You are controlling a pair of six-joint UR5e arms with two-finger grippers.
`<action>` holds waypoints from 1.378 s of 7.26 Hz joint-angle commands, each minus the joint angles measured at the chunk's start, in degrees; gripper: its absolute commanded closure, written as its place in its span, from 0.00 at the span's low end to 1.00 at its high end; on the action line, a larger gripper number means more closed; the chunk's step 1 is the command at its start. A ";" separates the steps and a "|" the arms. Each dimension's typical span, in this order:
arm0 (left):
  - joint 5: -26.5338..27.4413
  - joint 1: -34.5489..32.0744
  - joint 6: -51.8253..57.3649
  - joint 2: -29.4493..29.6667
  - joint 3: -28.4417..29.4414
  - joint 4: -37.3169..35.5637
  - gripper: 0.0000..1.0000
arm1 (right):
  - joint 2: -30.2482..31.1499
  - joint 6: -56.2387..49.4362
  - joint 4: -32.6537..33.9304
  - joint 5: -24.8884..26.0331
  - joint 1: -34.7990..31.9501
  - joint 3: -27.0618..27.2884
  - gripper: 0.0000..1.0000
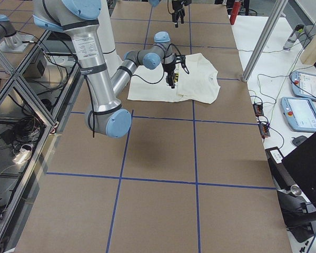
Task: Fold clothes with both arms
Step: 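Move both grippers down to the shirt hem nearest the robot, then position both grippers at the hem corners ready to grasp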
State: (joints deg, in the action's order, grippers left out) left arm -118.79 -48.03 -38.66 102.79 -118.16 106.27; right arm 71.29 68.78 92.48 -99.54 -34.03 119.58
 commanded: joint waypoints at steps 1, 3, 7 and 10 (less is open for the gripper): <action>8.63 12.99 -22.66 -5.11 -8.98 1.82 0.01 | 7.16 14.38 -5.68 3.20 8.06 8.28 0.00; 23.79 28.44 -42.79 -10.13 -9.73 11.02 0.14 | 17.34 28.97 -16.17 16.66 20.95 13.11 0.02; 40.21 46.53 -61.97 -11.64 -4.64 11.33 0.35 | 18.97 37.31 -16.10 27.82 29.90 14.02 0.00; 40.22 46.98 -61.27 -11.82 -1.91 11.07 0.38 | 18.97 37.31 -16.10 27.91 29.99 14.02 0.00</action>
State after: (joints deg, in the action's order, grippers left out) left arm -78.63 -1.23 -100.22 91.08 -120.75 117.50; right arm 90.25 106.10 76.38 -71.73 -4.09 133.59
